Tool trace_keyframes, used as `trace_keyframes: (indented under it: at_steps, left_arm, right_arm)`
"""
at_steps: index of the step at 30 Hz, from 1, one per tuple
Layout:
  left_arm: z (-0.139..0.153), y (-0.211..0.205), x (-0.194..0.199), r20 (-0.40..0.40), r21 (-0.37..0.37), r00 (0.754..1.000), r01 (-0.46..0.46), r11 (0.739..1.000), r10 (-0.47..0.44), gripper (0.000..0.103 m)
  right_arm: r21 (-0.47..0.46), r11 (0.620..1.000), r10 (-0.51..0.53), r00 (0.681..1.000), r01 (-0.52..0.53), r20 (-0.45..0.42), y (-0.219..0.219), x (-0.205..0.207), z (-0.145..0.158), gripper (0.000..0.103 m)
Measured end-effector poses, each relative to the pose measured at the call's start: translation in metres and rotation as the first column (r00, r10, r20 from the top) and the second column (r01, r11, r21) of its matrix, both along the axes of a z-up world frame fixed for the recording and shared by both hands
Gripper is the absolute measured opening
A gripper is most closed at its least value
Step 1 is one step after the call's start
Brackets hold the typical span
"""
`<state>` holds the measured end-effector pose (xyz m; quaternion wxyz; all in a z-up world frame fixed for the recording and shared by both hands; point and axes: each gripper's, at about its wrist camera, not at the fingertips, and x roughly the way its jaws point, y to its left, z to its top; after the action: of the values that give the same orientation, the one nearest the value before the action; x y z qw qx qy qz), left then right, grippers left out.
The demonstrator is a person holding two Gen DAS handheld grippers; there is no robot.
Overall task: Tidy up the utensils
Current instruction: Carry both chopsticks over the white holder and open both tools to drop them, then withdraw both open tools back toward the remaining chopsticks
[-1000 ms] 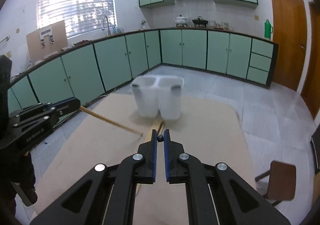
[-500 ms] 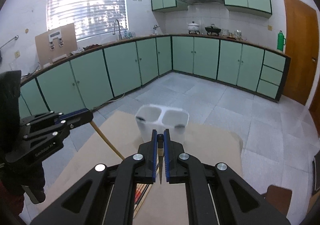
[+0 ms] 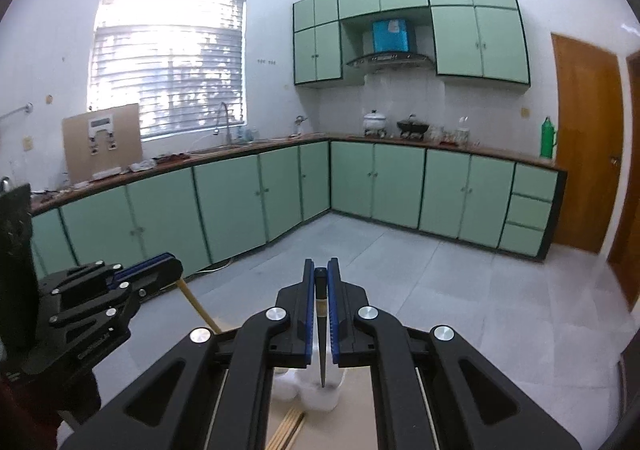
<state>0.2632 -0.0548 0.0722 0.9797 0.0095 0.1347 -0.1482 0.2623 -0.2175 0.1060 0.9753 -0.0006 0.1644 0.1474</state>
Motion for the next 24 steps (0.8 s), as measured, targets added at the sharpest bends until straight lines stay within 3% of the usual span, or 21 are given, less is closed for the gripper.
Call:
trace_keyframes:
  at_steps: [4, 10, 15, 17, 20, 24]
  left_arm:
    - [-0.011, -0.006, 0.029, 0.014, 0.008, 1.000, -0.028, 1.000, 0.028, 0.006]
    - [-0.051, -0.009, 0.068, -0.065, 0.005, 0.997, -0.048, 0.999, 0.048, 0.006]
    - [-0.072, 0.000, 0.076, -0.120, 0.019, 0.991, -0.057, 0.998, 0.059, 0.007]
    - [-0.074, 0.003, 0.074, -0.127, 0.029, 0.990, -0.057, 0.998, 0.060, 0.012]
    - [-0.074, 0.007, 0.067, -0.124, 0.029, 0.990, -0.061, 0.998, 0.064, 0.026]
    - [-0.073, 0.015, 0.045, -0.111, 0.034, 0.991, -0.068, 0.997, 0.072, 0.035]
  right_arm:
    - [0.015, 1.000, -0.015, 1.000, 0.015, -0.008, 0.003, 0.028, -0.016, 0.006]
    - [0.042, 0.999, -0.029, 0.996, 0.032, -0.086, 0.002, 0.061, -0.058, 0.006]
    - [0.026, 0.999, -0.014, 0.985, 0.019, -0.174, 0.002, 0.076, -0.088, 0.007]
    - [0.012, 1.000, -0.019, 0.984, 0.021, -0.177, 0.002, 0.075, -0.093, 0.007]
    - [0.010, 0.999, -0.030, 0.984, 0.032, -0.175, 0.000, 0.066, -0.096, 0.017]
    - [0.023, 0.998, -0.061, 0.986, 0.065, -0.156, -0.013, 0.047, -0.095, 0.038]
